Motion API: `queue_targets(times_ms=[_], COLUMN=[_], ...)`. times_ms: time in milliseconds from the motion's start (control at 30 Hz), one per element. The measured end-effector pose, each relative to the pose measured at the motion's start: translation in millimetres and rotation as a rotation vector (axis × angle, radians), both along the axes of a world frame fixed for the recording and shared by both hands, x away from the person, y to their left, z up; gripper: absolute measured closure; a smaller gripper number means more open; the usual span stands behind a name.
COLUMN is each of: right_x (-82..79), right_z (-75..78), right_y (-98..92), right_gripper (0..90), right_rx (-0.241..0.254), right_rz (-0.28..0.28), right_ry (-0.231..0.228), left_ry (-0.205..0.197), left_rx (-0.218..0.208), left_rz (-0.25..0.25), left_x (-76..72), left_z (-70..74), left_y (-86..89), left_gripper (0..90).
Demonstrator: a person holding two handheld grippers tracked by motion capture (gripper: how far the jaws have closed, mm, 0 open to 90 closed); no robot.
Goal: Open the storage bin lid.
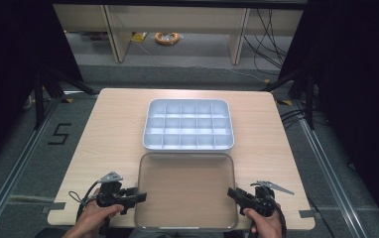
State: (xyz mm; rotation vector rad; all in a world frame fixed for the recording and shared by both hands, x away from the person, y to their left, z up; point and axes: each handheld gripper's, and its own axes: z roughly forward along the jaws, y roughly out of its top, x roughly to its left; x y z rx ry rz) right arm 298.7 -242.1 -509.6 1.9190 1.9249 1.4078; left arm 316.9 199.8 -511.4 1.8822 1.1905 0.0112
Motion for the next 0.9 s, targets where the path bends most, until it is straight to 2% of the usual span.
queue_targets(times_ms=[100, 133, 167, 200, 233, 267, 333, 367, 400, 433, 533, 567, 600, 667, 700, 733, 800, 833, 867, 900], right_x=[-0.1, -1.2, -0.7, 0.4, 0.4, 1.5, 1.6, 0.0, 1.0, 1.4, 0.4, 0.9, 3.1, 3.7, 2.0, 2.4, 3.5, 4.8, 5.8, 6.8], right_z=[0.7, 1.8, 1.0, -0.2, -0.2, -1.8, -2.7, -0.3, -1.7, -1.9, -0.1, -0.8, -3.9, -3.7, -1.3, -1.8, -1.9, -2.7, -3.1, -3.8], right_y=[-0.6, 2.0, -1.1, -0.3, -0.3, -0.1, -0.3, 1.5, 1.5, 2.3, 2.3, 2.4, -1.0, -0.5, 2.1, 2.1, 2.5, 0.6, -2.0, -2.7], right_gripper=[58.8, 58.5, 58.1, 57.4, 57.4, 56.1, 56.2, 56.3, 56.3, 56.1, 54.8, 54.8, 54.5, 53.8, 53.7, 53.4, 51.4, 48.5, 45.0, 43.6], right_rx=[-0.006, 0.033, -0.010, 0.021, 0.021, -0.024, -0.028, 0.020, 0.000, -0.007, 0.026, 0.016, -0.037, -0.040, -0.017, -0.008, -0.002, -0.017, -0.036, -0.053], right_rz=[0.012, -0.010, 0.004, 0.017, 0.017, 0.006, 0.009, -0.001, -0.009, -0.014, -0.006, -0.007, 0.013, 0.017, -0.004, -0.005, -0.019, -0.002, 0.002, -0.015], right_ry=[-0.003, 0.025, 0.011, 0.014, 0.014, 0.014, 0.020, 0.055, 0.034, 0.035, 0.058, 0.053, 0.012, 0.014, 0.048, 0.045, 0.044, 0.015, 0.024, 0.005], left_ry=[0.005, 0.008, 0.012, 0.019, 0.019, 0.027, 0.030, 0.028, 0.028, 0.028, 0.039, 0.039, 0.039, 0.037, 0.037, 0.035, 0.012, 0.012, 0.025, 0.031], left_rx=[-0.001, 0.004, 0.006, 0.009, 0.009, 0.020, 0.023, 0.024, 0.022, 0.022, 0.020, 0.019, 0.019, 0.021, 0.021, 0.021, 0.050, 0.050, 0.024, 0.010], left_rz=[-0.002, -0.005, -0.008, -0.014, -0.014, -0.021, -0.023, -0.020, -0.021, -0.021, -0.028, -0.029, -0.030, -0.028, -0.028, -0.027, -0.020, -0.013, -0.007, -0.008], left_x=[0.6, 0.8, 1.0, 0.9, 0.9, 0.5, 0.8, 0.9, 1.1, 1.1, 1.7, 1.7, 1.7, 1.6, 1.6, 1.4, 0.7, 1.0, 1.7, 3.0], left_z=[-0.5, -0.8, -1.4, -1.6, -1.6, -2.5, -2.7, -3.1, -3.2, -3.2, -3.2, -3.3, -3.4, -3.3, -3.3, -3.2, -2.3, -1.9, -0.7, 0.9], left_y=[-0.3, -0.4, -0.7, -0.9, -0.9, -1.0, -1.5, -1.7, -1.8, -1.8, -1.0, -0.9, -0.9, -1.1, -1.1, -2.2, -2.8, -2.4, -1.3, 0.7], left_gripper=[48.3, 48.1, 47.8, 47.4, 47.2, 47.3, 47.3, 47.3, 47.3, 47.3, 47.4, 47.4, 47.4, 47.3, 47.2, 46.9, 44.9, 42.5, 39.9, 37.0])
